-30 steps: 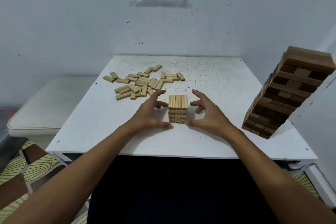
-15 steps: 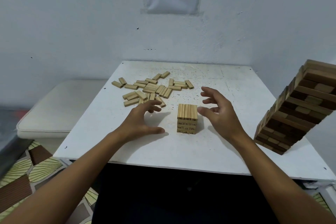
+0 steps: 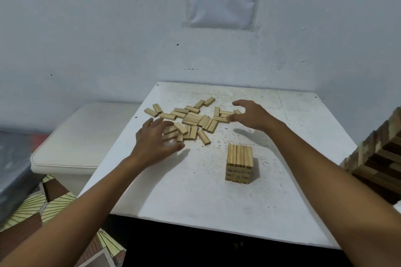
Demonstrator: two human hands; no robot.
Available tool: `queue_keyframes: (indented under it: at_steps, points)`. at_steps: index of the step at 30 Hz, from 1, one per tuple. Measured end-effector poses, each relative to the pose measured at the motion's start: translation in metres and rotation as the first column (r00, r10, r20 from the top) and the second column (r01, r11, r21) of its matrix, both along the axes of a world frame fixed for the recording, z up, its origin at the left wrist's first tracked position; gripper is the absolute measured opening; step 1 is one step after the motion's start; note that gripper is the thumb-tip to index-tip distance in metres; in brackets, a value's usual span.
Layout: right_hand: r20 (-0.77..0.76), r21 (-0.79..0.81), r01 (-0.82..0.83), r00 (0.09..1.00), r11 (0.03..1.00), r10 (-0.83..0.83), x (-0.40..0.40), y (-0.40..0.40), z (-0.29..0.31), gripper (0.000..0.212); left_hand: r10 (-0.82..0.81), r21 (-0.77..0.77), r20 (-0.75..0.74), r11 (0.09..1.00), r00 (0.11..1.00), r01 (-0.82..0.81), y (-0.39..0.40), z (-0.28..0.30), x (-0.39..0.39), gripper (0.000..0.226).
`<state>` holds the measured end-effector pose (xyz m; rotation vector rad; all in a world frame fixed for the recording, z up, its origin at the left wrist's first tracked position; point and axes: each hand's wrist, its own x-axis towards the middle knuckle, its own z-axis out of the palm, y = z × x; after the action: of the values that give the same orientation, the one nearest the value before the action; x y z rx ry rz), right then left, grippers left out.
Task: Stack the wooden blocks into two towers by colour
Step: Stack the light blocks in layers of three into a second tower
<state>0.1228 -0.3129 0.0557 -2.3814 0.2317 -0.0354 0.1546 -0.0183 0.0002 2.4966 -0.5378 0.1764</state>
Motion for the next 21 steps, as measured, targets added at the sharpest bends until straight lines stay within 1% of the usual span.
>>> queue_keyframes:
  at_steps: [2,4,5,8,11,13,15,17,19,21]
  points:
    - [-0.173,-0.143,-0.075,0.984,0.987,0.05,0.019,-0.006,-0.008,0.086,0.025,0.124,-0.06,0.992,0.998,-0.017,0.005,-0.003,0.009,0.115]
    - [-0.339,-0.289,-0.132,0.94,0.948,0.028,0.036,-0.01,-0.02,0.098,0.019,0.231,-0.106,0.973,0.994,0.006,0.008,-0.007,0.019,0.135]
    - [-0.394,-0.333,-0.149,0.919,0.931,0.006,0.043,-0.01,-0.026,0.099,0.011,0.267,-0.122,0.963,0.993,0.022,0.008,-0.01,0.024,0.136]
    - [-0.465,-0.408,-0.193,0.885,0.892,-0.022,0.055,0.0,-0.035,0.102,-0.04,0.31,-0.16,0.947,0.986,0.088,0.004,-0.021,0.034,0.123]
    - [-0.466,-0.427,-0.219,0.885,0.877,-0.006,0.065,0.017,-0.038,0.098,-0.077,0.32,-0.111,0.941,0.991,0.11,-0.002,-0.027,0.043,0.116]
    - [-0.472,-0.4,-0.269,0.88,0.876,0.054,0.069,0.032,-0.036,0.095,-0.08,0.279,-0.031,0.956,0.996,0.086,-0.003,-0.027,0.048,0.111]
    - [-0.472,-0.368,-0.345,0.87,0.863,0.147,0.07,0.047,-0.03,0.091,-0.049,0.162,0.1,0.986,0.994,0.032,-0.003,-0.025,0.051,0.099]
    - [-0.458,-0.328,-0.415,0.856,0.849,0.241,0.07,0.054,-0.022,0.082,0.0,0.019,0.185,1.0,0.983,-0.003,-0.002,-0.023,0.057,0.083]
    - [-0.378,-0.266,-0.412,0.876,0.871,0.299,0.072,0.054,-0.017,0.07,0.045,-0.035,0.204,0.999,0.978,-0.039,0.001,-0.021,0.069,0.078]
    - [-0.194,-0.179,-0.295,0.946,0.938,0.26,0.077,0.049,-0.012,0.055,0.077,0.001,0.151,0.997,0.985,-0.078,0.005,-0.02,0.083,0.085]
